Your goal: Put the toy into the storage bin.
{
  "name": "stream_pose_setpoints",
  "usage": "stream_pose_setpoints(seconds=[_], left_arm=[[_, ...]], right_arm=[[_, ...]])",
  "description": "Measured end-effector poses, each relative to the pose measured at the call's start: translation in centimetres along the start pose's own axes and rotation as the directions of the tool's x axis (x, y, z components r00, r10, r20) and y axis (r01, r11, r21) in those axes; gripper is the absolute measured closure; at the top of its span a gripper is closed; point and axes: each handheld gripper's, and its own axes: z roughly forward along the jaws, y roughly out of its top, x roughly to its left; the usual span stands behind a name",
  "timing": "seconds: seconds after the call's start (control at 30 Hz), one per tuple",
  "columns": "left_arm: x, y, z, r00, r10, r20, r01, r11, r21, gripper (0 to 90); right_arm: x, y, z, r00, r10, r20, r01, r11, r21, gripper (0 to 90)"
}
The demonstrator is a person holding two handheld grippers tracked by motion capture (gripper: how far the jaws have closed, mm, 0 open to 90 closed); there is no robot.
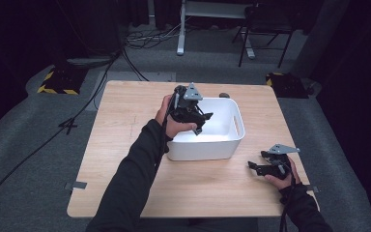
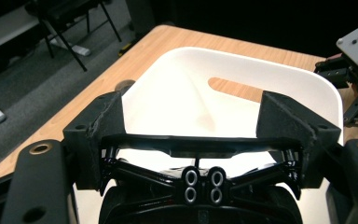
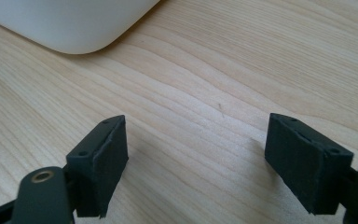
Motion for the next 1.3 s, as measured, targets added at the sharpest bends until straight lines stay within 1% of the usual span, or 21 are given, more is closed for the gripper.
stream_pose_setpoints(seconds=[0.07,0.1,0.13,0.17,0.2,0.23,0.43,0.5,0.53,0.63,0.67,0.7,0.73,0.97,1.0,1.1,1.13,1.17,1.2,1.23,1.3], left_arm=[[-0.1,0.1,0.5,0.9999,-0.003,0.014,0.002,0.9997,0.023,24.5],[-0.1,0.1,0.7,0.9999,0.005,0.015,-0.005,0.9994,0.035,24.5],[-0.2,0.1,0.8,0.9998,0.003,0.018,-0.003,0.9989,0.047,24.5],[-0.2,0.1,1.1,0.9999,0.009,0.013,-0.010,0.9987,0.050,24.5],[-0.2,0.1,1.3,0.9998,0.008,0.021,-0.010,0.9979,0.064,24.5],[-0.2,0.1,1.5,0.9998,0.011,0.016,-0.012,0.9974,0.071,24.5],[-0.3,0.1,2.4,0.9989,0.031,0.036,-0.035,0.9932,0.111,24.5],[-0.3,0.0,2.5,0.9988,0.030,0.039,-0.035,0.9917,0.123,24.5],[-0.2,0.0,2.5,0.9987,0.025,0.046,-0.031,0.9905,0.134,24.5],[0.0,-0.1,2.6,0.9972,0.032,0.068,-0.042,0.9866,0.158,24.4],[0.1,-0.2,2.6,0.9972,0.025,0.070,-0.036,0.9860,0.163,24.4],[0.2,-0.3,2.6,0.9966,0.027,0.077,-0.040,0.9834,0.177,24.5],[0.3,-0.3,2.7,0.9968,0.029,0.074,-0.042,0.9821,0.183,24.4],[1.0,-1.0,2.4,0.9965,0.023,0.080,-0.039,0.9785,0.202,24.5],[1.1,-1.1,2.3,0.9963,0.023,0.083,-0.040,0.9769,0.210,24.5],[1.2,-1.2,2.1,0.9967,0.032,0.074,-0.047,0.9755,0.215,24.5],[1.4,-1.3,2.0,0.9966,0.032,0.076,-0.048,0.9761,0.212,24.5],[1.4,-1.4,1.9,0.9967,0.023,0.078,-0.039,0.9760,0.214,24.5],[1.5,-1.4,1.7,0.9972,0.028,0.070,-0.042,0.9769,0.209,24.5],[1.6,-1.5,1.6,0.9977,0.025,0.063,-0.037,0.9774,0.208,24.5],[1.9,-1.7,1.3,0.9976,0.024,0.065,-0.038,0.9765,0.212,24.4]], right_arm=[[0.1,0.0,0.0,1.0000,-0.003,0.002,0.003,1.000,0.002,21.6],[0.0,0.0,0.0,0.9999,-0.013,0.004,0.013,1.000,0.003,21.6],[0.1,0.0,0.0,1.0000,-0.009,0.004,0.009,1.000,0.003,21.6],[0.1,0.0,0.0,0.9999,-0.012,0.006,0.012,1.000,0.003,21.6],[0.1,0.0,0.0,0.9999,-0.013,0.006,0.013,1.000,0.004,21.6],[0.1,0.0,0.0,0.9999,-0.013,0.006,0.012,1.000,0.004,21.6],[0.2,0.0,0.0,0.9999,-0.016,0.006,0.016,1.000,0.004,21.6],[0.2,0.0,0.0,0.9999,-0.015,0.007,0.015,1.000,0.003,21.6],[0.2,0.0,0.0,0.9998,-0.016,0.007,0.016,1.000,0.004,21.6],[0.2,0.0,0.0,0.9999,-0.015,0.007,0.015,1.000,0.002,21.6],[0.2,0.0,0.0,0.9999,-0.016,0.007,0.016,1.000,0.003,21.6],[0.2,0.0,0.0,0.9998,-0.017,0.007,0.017,1.000,0.006,21.6],[0.2,0.0,0.0,0.9999,-0.016,0.007,0.016,1.000,0.002,21.6],[0.2,0.0,0.0,0.9998,-0.016,0.007,0.016,1.000,0.002,21.6],[0.2,0.0,0.0,0.9999,-0.015,0.007,0.015,1.000,0.002,21.6],[0.2,0.0,0.0,0.9999,-0.016,0.007,0.016,1.000,0.003,21.6],[0.2,0.0,0.0,0.9999,-0.015,0.006,0.015,1.000,0.004,21.6],[0.2,0.0,0.0,0.9999,-0.016,0.006,0.016,1.000,0.004,21.6],[0.2,0.0,0.1,0.9999,-0.015,0.007,0.015,1.000,0.002,21.6],[0.2,0.0,0.0,0.9998,-0.016,0.007,0.016,1.000,0.004,21.6],[0.2,0.0,0.0,0.9998,-0.016,0.007,0.016,1.000,0.004,21.6]])
